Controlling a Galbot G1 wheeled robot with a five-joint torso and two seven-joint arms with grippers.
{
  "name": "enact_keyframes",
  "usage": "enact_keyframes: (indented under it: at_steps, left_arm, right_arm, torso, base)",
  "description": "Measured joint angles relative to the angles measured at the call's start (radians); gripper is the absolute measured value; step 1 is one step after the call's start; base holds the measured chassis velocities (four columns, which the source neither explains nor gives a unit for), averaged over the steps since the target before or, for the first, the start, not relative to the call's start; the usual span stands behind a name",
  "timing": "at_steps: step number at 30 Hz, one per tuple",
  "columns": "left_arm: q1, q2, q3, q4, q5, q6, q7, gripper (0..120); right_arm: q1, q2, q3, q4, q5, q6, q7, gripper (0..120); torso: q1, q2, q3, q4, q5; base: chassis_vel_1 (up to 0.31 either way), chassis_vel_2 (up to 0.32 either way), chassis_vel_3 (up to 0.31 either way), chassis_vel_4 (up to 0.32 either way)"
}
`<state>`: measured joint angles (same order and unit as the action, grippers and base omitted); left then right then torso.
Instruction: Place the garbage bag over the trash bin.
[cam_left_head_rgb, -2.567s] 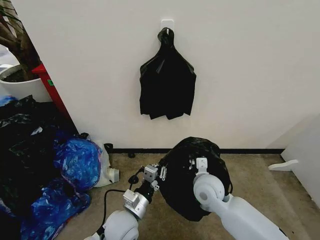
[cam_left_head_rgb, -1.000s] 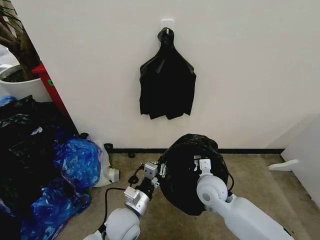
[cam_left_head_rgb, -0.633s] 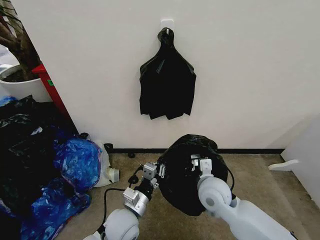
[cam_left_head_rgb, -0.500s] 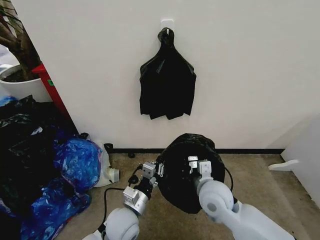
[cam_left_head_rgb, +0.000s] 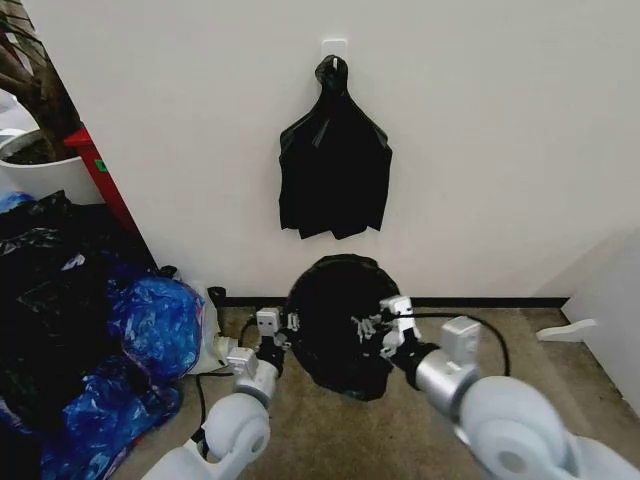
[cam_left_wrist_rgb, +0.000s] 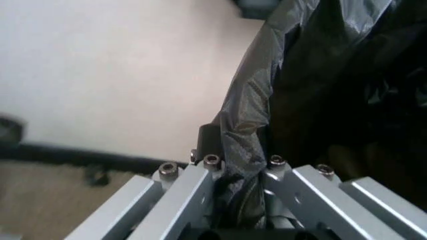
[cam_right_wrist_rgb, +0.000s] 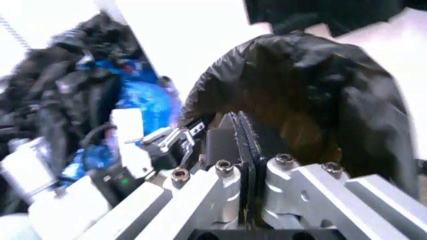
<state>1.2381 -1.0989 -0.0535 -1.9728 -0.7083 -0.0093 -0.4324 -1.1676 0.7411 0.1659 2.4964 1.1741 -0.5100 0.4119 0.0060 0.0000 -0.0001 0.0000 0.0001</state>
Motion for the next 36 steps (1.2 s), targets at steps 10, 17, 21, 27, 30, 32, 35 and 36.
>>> enact_keyframes:
  at_steps: [10,17,21,27,30,32,35,36]
  left_arm:
    - [-0.034,-0.014,-0.047,-0.040,-0.265,0.033,-0.108,1]
    - [-0.036,0.010,-0.063,-0.048,-0.396,0.043,-0.145,1]
    - [-0.040,0.010,-0.067,-0.051,-0.461,0.045,-0.166,1]
    - [-0.056,0.007,-0.071,-0.058,-0.550,0.047,-0.191,1]
    - [-0.059,0.008,-0.072,-0.063,-0.569,0.048,-0.197,1]
    - [-0.059,0.009,-0.073,-0.070,-0.585,0.049,-0.201,1]
    - [-0.059,0.012,-0.073,-0.081,-0.597,0.050,-0.203,1]
    - [-0.059,0.012,-0.073,-0.081,-0.597,0.050,-0.203,1]
  right_arm:
    - [-0.158,-0.040,0.116,-0.020,0.009,0.074,-0.098,36]
    - [-0.247,-0.024,0.278,-0.025,0.168,0.054,-0.151,61]
    - [-0.299,-0.018,0.329,-0.054,0.195,0.040,-0.180,75]
    - [-0.379,0.008,0.383,-0.154,0.200,0.030,-0.265,97]
    - [-0.383,0.017,0.383,-0.171,0.218,0.029,-0.264,100]
    - [-0.379,0.026,0.378,-0.190,0.226,0.029,-0.259,100]
    - [-0.360,0.033,0.368,-0.233,0.225,0.033,-0.256,100]
    - [-0.360,0.033,0.368,-0.233,0.225,0.033,-0.256,100]
  torso:
    - [0.000,0.000,0.000,-0.0004,0.0001]
    - [0.000,0.000,0.000,-0.0001,-0.0003]
    - [0.000,0.000,0.000,-0.0002,0.0000]
    - [0.000,0.000,0.000,-0.0005,0.0001]
    - [0.000,0.000,0.000,-0.0004,0.0000]
    - [0.000,0.000,0.000,-0.0004,-0.0002]
    - [0.000,0.000,0.000,-0.0002,0.0000]
    - [0.000,0.000,0.000,-0.0002,0.0000]
  base:
    - [0.000,0.000,0.000,0.000]
    - [0.000,0.000,0.000,0.000]
    - [0.000,0.000,0.000,0.000]
    - [0.000,0.000,0.000,0.000]
    - [0.000,0.000,0.000,0.000]
    - [0.000,0.000,0.000,0.000]
    - [0.000,0.000,0.000,0.000]
    - [0.000,0.000,0.000,0.000]
